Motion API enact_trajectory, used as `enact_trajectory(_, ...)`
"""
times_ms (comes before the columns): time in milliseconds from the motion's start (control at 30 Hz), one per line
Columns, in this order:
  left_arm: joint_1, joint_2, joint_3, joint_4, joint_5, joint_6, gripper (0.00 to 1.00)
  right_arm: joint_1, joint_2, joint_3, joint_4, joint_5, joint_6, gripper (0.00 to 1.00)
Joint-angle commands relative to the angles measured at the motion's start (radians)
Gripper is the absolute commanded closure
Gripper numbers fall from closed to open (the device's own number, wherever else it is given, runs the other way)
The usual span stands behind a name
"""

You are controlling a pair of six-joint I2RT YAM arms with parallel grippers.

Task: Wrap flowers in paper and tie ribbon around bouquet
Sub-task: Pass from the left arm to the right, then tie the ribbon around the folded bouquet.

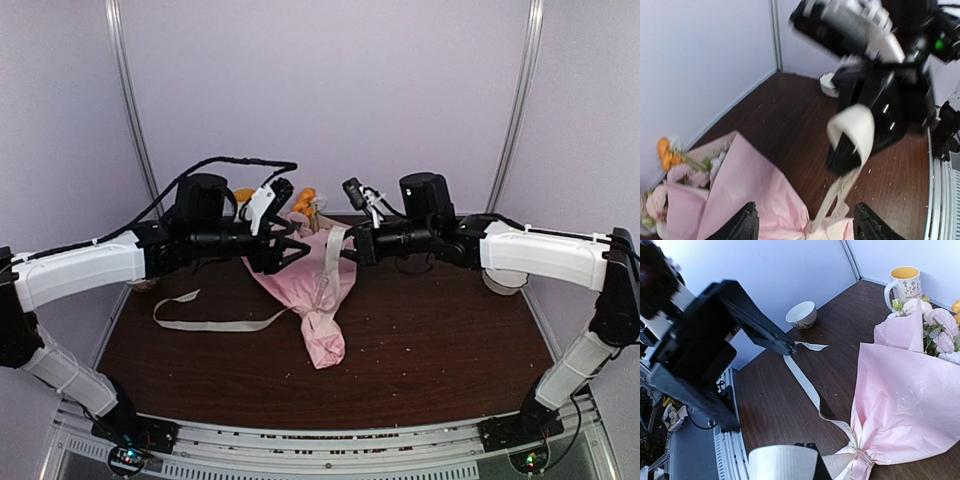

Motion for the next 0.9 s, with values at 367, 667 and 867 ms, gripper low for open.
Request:
enact_trajectory(367, 0.013, 0.095, -0.286, -0.232, -0.493, -0.043, 0.03, 0.108, -0.146, 0.110, -0.184, 0.065, -0.069, 1.00)
enact_trajectory(667, 0.025, 0.323, -0.264, -0.112, -0.452, -0.006, 0.02, 0.104, -0.113, 0.168, -0.178, 0.040, -0.057, 1.00)
enact_trajectory(867, 0.064, 0.344, -0.259, -0.047, -0.481, -0.010, 0.03, 0.092, -0.071, 0.174, -0.163, 0.007, -0.037, 1.00)
